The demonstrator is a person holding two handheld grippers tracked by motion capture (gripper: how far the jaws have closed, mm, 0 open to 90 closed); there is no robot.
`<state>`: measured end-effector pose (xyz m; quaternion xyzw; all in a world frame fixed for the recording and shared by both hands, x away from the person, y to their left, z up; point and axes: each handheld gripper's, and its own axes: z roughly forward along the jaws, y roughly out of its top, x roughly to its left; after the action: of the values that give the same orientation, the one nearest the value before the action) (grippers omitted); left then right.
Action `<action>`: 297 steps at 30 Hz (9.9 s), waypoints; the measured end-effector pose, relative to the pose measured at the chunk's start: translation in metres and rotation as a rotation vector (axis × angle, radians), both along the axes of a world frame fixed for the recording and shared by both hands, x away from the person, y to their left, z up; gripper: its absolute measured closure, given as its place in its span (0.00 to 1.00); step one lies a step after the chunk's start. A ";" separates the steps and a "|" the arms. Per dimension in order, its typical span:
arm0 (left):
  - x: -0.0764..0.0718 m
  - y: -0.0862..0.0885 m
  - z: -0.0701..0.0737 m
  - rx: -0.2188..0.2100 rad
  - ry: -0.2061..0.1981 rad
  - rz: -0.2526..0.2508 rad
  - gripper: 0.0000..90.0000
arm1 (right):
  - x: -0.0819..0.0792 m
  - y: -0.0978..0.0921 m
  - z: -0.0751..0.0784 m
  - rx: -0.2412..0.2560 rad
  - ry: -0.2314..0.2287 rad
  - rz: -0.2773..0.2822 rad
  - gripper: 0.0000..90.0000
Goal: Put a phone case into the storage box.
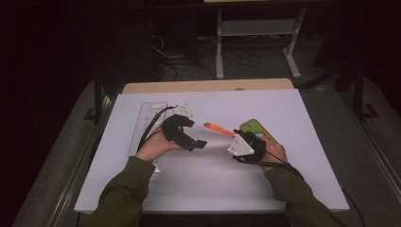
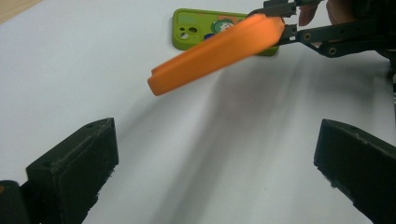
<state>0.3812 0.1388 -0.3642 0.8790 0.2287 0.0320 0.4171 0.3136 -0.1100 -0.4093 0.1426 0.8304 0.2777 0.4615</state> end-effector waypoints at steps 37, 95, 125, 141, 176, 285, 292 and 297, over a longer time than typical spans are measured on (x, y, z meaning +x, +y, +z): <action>0.004 0.002 -0.004 -0.024 0.004 0.065 0.00 | 0.026 -0.038 0.014 0.482 0.389 -0.108 0.90; 0.005 -0.035 -0.010 -0.220 0.034 0.136 0.00 | 0.011 -0.010 0.020 0.612 0.455 -0.057 0.90; 0.004 -0.037 -0.011 -0.256 0.050 0.176 0.00 | 0.007 0.001 0.015 0.564 0.441 -0.048 0.90; 0.006 -0.037 -0.011 -0.298 0.081 0.197 0.00 | 0.004 0.010 0.009 0.544 0.465 -0.043 0.90; 0.005 -0.030 -0.007 -0.346 0.077 0.206 0.19 | 0.005 0.012 0.004 0.510 0.468 -0.031 0.87; 0.076 0.115 0.081 -0.131 -0.199 0.686 0.18 | -0.030 -0.084 -0.025 0.571 0.585 -0.068 0.01; 0.084 0.120 0.067 -0.061 -0.185 0.780 0.18 | -0.030 -0.084 -0.024 0.574 0.580 -0.068 0.01; 0.089 0.120 0.054 -0.025 -0.161 0.812 0.18 | -0.030 -0.084 -0.024 0.575 0.577 -0.068 0.01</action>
<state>0.4705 0.2587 -0.3106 0.7069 0.5241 0.2598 0.3978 0.2836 -0.1942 -0.4331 0.3654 0.8090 0.4318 0.1598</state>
